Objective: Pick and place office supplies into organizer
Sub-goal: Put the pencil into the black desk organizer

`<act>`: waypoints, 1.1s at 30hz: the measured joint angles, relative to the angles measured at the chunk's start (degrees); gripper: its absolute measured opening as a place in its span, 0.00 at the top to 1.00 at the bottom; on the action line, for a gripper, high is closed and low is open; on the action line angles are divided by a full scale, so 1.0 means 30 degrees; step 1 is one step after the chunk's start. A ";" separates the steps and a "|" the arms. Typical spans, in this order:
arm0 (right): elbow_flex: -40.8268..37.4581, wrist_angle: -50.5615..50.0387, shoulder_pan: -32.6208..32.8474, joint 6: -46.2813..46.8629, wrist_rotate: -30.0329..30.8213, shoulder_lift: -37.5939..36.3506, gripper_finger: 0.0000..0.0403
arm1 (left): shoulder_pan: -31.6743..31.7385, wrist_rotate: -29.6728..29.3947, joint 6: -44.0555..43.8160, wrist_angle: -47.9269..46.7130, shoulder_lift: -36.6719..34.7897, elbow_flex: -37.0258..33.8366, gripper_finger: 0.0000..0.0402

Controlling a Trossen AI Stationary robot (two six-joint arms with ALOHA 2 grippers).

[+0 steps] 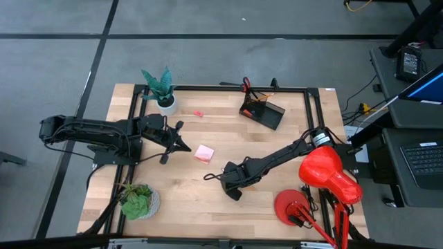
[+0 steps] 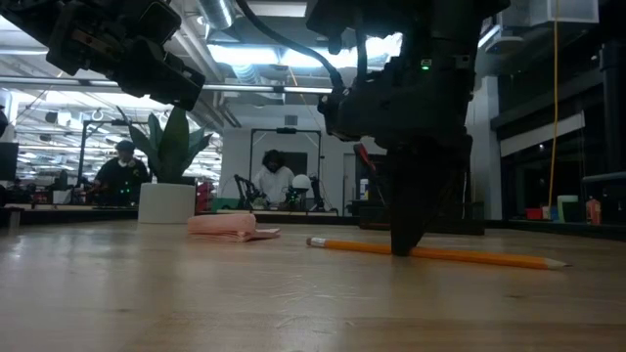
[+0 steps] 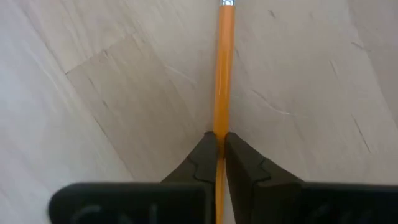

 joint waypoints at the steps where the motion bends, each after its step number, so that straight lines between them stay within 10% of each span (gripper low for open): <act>1: 0.0233 -0.0257 -0.0003 -0.0075 0.0000 0.0046 0.95 | -0.0003 -0.0003 0.0000 0.0000 0.0003 0.0000 0.99; 33: 0.1254 -0.1518 0.0074 -0.1498 0.3818 -0.2584 0.95 | -0.0006 0.0001 0.0328 0.0039 0.0000 0.0000 0.99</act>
